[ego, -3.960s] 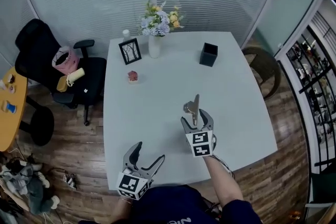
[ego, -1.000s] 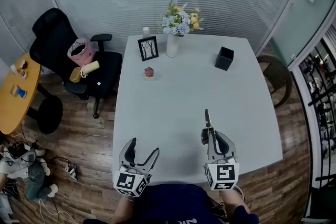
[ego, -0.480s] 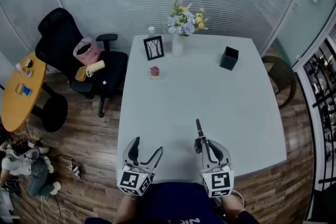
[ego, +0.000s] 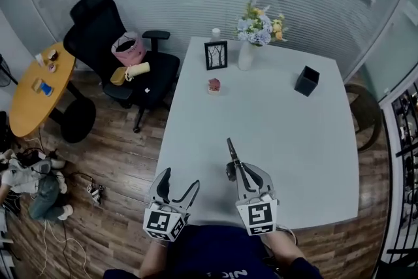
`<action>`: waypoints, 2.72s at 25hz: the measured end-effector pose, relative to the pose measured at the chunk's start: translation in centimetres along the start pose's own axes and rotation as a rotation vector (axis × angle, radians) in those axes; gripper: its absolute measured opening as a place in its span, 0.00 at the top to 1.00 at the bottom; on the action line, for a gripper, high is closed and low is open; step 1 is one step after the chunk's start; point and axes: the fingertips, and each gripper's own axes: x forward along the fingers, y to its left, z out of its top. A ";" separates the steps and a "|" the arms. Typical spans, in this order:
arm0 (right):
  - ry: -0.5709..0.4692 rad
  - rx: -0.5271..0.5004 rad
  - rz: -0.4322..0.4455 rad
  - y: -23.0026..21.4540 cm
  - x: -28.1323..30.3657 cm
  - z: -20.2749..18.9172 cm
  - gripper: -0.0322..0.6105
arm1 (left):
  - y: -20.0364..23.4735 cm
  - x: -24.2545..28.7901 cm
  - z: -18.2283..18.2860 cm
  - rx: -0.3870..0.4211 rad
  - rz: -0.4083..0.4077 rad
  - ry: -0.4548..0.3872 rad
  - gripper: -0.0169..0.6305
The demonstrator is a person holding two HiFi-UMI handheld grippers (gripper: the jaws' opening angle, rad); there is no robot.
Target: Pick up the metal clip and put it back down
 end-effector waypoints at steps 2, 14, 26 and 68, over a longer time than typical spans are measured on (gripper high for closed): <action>0.002 -0.036 0.035 0.9 1.5 0.2 0.89 | 0.6 -0.3 0.1 -0.004 0.021 -0.003 0.38; 0.116 -0.247 0.173 5.1 11.2 -4.0 0.89 | 3.7 -2.5 -0.3 -0.028 0.136 0.001 0.38; 0.210 -0.483 0.224 7.6 18.3 -9.3 0.89 | 4.1 -3.5 -1.6 -0.039 0.192 0.039 0.38; 0.128 -0.187 0.362 10.0 12.3 -6.9 0.32 | 3.5 -4.6 -2.3 -0.047 0.186 0.044 0.39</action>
